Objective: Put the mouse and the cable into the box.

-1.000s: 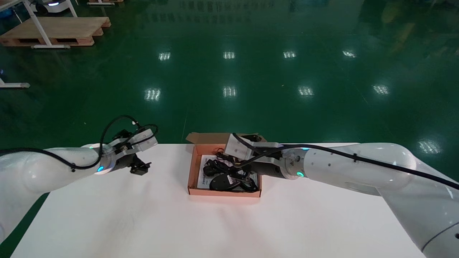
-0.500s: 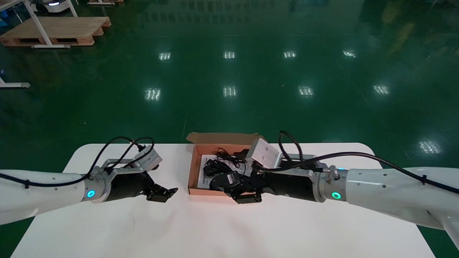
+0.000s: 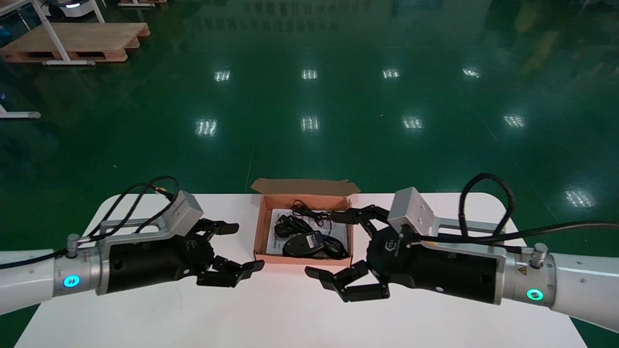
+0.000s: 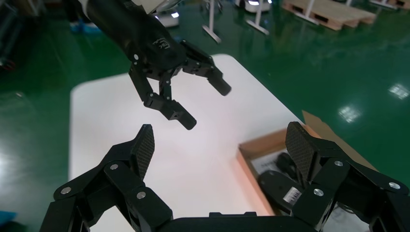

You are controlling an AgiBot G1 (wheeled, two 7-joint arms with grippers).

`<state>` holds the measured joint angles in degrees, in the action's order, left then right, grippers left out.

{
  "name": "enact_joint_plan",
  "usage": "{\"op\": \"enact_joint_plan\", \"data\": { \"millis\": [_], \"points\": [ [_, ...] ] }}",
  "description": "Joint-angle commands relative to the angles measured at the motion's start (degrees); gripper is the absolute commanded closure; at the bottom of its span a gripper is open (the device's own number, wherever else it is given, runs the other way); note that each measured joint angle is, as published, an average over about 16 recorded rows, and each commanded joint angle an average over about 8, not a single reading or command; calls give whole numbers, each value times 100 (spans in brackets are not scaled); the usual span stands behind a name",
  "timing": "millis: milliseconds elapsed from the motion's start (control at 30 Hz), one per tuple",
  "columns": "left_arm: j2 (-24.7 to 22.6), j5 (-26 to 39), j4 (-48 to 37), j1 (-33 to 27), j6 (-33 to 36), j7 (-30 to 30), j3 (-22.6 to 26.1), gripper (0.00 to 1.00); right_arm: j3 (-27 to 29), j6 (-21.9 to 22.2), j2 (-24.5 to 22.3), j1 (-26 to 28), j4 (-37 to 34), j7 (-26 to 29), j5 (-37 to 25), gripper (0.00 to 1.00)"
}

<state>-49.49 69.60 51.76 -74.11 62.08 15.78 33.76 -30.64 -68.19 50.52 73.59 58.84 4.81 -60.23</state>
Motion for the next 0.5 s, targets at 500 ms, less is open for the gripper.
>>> {"op": "enact_joint_plan", "data": {
  "millis": [500],
  "points": [
    [1113, -2133, 1678, 965, 1816, -387, -1364, 0, 1091, -1306, -1157, -897, 1100, 444, 1371, 0]
  ]
}}
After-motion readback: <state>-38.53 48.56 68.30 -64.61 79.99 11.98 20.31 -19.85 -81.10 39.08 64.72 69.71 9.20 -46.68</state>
